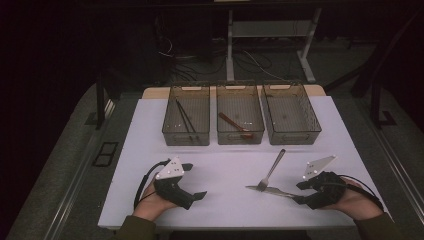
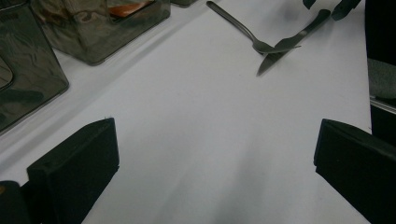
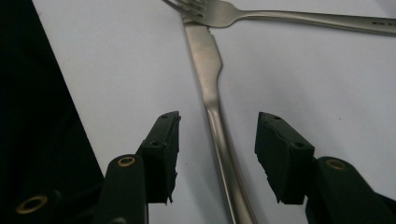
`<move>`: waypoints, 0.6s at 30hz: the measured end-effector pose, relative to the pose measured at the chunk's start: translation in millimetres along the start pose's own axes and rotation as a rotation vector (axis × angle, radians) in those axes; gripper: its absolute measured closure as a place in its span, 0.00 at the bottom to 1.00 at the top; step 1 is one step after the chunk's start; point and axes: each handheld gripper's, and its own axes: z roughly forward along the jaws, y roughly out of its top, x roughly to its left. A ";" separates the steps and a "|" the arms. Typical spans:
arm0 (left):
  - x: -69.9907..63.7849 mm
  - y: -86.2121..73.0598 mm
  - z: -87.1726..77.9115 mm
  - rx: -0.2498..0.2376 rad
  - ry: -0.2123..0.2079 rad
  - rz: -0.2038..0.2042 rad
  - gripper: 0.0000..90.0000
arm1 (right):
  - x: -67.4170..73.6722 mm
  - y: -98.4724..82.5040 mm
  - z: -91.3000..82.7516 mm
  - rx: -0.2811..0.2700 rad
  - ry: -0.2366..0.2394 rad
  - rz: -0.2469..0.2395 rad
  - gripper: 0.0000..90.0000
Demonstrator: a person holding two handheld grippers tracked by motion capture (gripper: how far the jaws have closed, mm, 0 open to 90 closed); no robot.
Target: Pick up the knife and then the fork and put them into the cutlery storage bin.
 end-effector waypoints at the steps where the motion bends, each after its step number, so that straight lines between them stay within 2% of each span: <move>1: -0.1 0.0 0.3 -0.001 -0.001 -0.001 0.00 | 0.8 1.6 0.7 0.012 0.005 -0.014 0.58; 2: -0.2 0.0 0.3 -0.001 0.000 -0.001 0.00 | 0.2 3.0 1.9 0.030 0.002 -0.036 0.59; 4: -0.4 -0.1 0.1 -0.001 0.000 0.001 0.00 | -0.9 6.0 6.2 0.063 0.036 -0.050 0.62; 8: -0.2 0.2 0.9 0.002 -0.003 0.005 0.00 | -2.3 11.6 14.4 0.133 0.037 -0.069 0.65; 18: -1.1 0.2 2.0 -0.003 -0.004 -0.004 0.00 | -5.4 28.2 26.8 0.227 0.039 -0.148 0.78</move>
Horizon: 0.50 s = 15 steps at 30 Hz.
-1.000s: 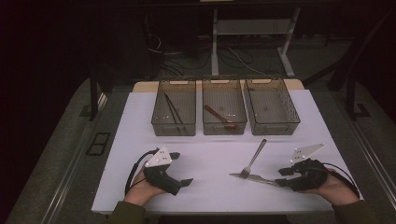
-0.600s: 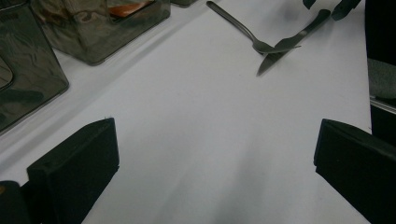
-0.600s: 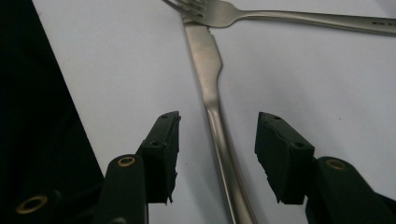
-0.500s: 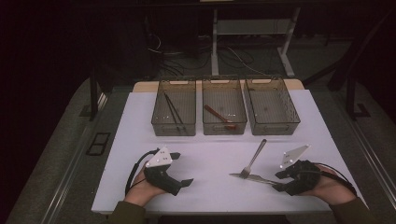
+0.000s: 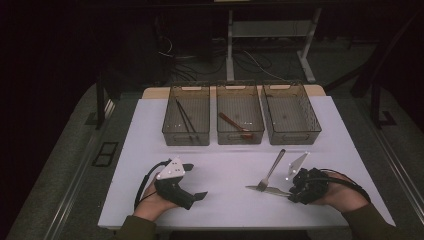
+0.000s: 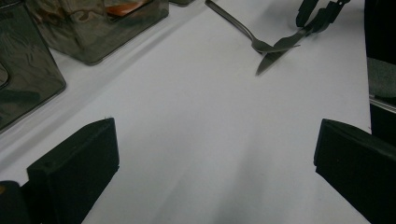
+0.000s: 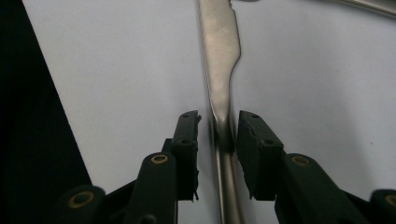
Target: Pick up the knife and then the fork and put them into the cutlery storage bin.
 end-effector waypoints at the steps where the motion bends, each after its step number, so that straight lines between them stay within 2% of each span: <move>1: 0.1 0.0 0.0 0.002 -0.001 0.003 0.00 | 0.1 1.6 0.8 0.007 0.002 -0.003 0.79; 5: 0.1 -0.2 0.1 0.001 -0.001 0.000 0.00 | -0.3 6.5 4.6 0.044 -0.003 -0.024 0.83; 11: -0.6 -0.2 1.3 0.004 -0.002 0.000 0.00 | 1.8 14.7 6.8 0.102 -0.017 -0.065 0.83; 15: -0.5 -0.2 1.6 0.005 -0.003 0.003 0.00 | 3.5 18.7 7.7 0.132 -0.026 -0.067 0.84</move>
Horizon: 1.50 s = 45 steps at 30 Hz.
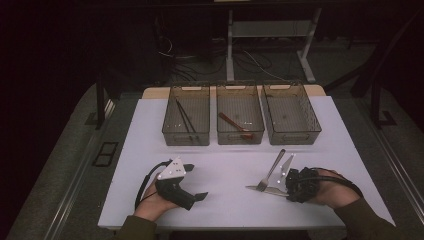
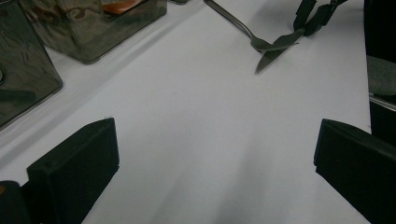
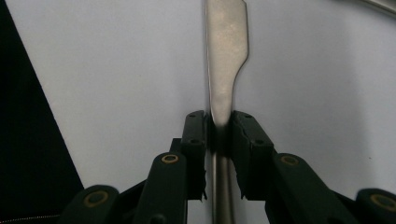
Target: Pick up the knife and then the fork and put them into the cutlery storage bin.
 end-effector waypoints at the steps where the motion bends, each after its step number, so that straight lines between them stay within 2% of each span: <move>1: -0.2 0.0 -0.1 -0.001 0.000 -0.001 0.00 | 0.5 0.4 0.0 0.003 -0.004 0.000 0.84; 7: -0.2 0.3 -1.1 0.000 0.002 0.001 0.00 | 1.1 -1.5 0.1 -0.011 -0.012 -0.016 0.89; 13: 1.4 -0.2 -1.7 -0.002 0.003 -0.003 0.00 | -0.6 -9.6 -1.1 -0.072 0.012 -0.012 0.89; 16: 1.7 -0.2 -2.0 -0.001 0.004 -0.004 0.00 | 0.3 -11.9 -1.5 -0.095 0.045 -0.022 0.89; 22: 1.2 0.2 -2.5 -0.003 0.007 0.003 0.00 | 10.4 -11.6 -4.4 -0.153 0.104 -0.051 0.89; 27: 1.6 0.0 -2.9 -0.005 0.009 -0.002 0.00 | 12.2 -12.1 -12.9 -0.245 0.127 -0.055 0.89; 31: 1.7 0.0 -3.0 -0.007 0.009 -0.005 0.00 | 6.4 -15.6 -19.2 -0.331 0.129 -0.023 0.89; 33: 1.6 0.0 -3.0 -0.007 0.009 -0.006 0.00 | 4.3 -17.9 -21.5 -0.376 0.128 0.014 0.89; 40: 1.8 0.1 -2.9 -0.008 0.010 -0.003 0.00 | -8.4 -28.7 -28.9 -0.477 0.099 0.104 0.89; 43: 2.2 0.0 -2.0 -0.008 0.009 -0.003 0.00 | -12.8 -32.9 -31.6 -0.516 0.094 0.179 0.89; 45: 2.6 -0.1 -1.4 -0.001 0.008 0.001 0.00 | -17.6 -36.5 -33.1 -0.538 0.082 0.202 0.89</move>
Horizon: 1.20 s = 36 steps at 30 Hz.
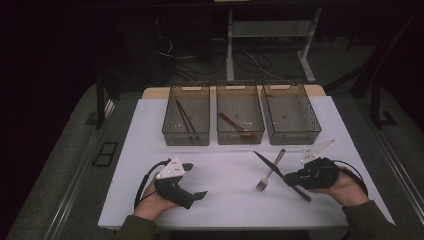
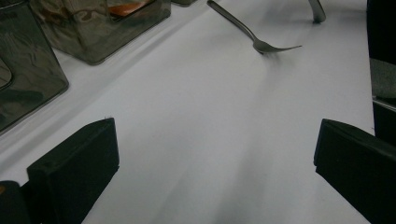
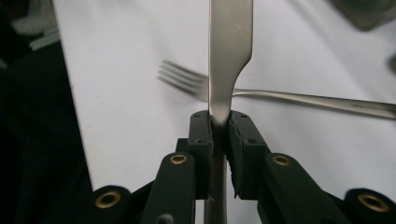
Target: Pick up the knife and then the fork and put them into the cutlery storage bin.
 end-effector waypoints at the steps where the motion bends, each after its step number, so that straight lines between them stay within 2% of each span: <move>1: 0.2 -0.1 0.3 -0.002 0.002 0.003 0.00 | -2.4 -0.4 -1.7 -0.010 -0.008 0.010 0.89; 3: 1.6 -0.2 0.8 -0.014 0.005 -0.001 0.00 | -6.7 -0.9 -4.9 -0.031 -0.029 0.035 0.89; 8: 3.4 -1.2 2.1 -0.008 0.002 -0.006 0.00 | -16.2 -1.7 -12.1 -0.084 -0.080 0.088 0.90; 12: 3.2 -0.9 1.7 -0.008 0.002 -0.006 0.00 | -24.8 -3.4 -14.6 -0.111 -0.101 0.130 0.90; 21: 3.1 -1.2 1.1 -0.010 0.005 -0.008 0.00 | -35.9 -1.7 -26.8 -0.181 -0.168 0.179 0.90; 29: 3.5 -1.7 0.8 -0.007 0.005 -0.011 0.00 | -46.7 8.4 -47.3 -0.250 -0.229 0.224 0.90; 36: 4.0 -1.6 0.4 -0.012 0.004 -0.014 0.00 | -63.1 25.8 -63.8 -0.317 -0.278 0.272 0.90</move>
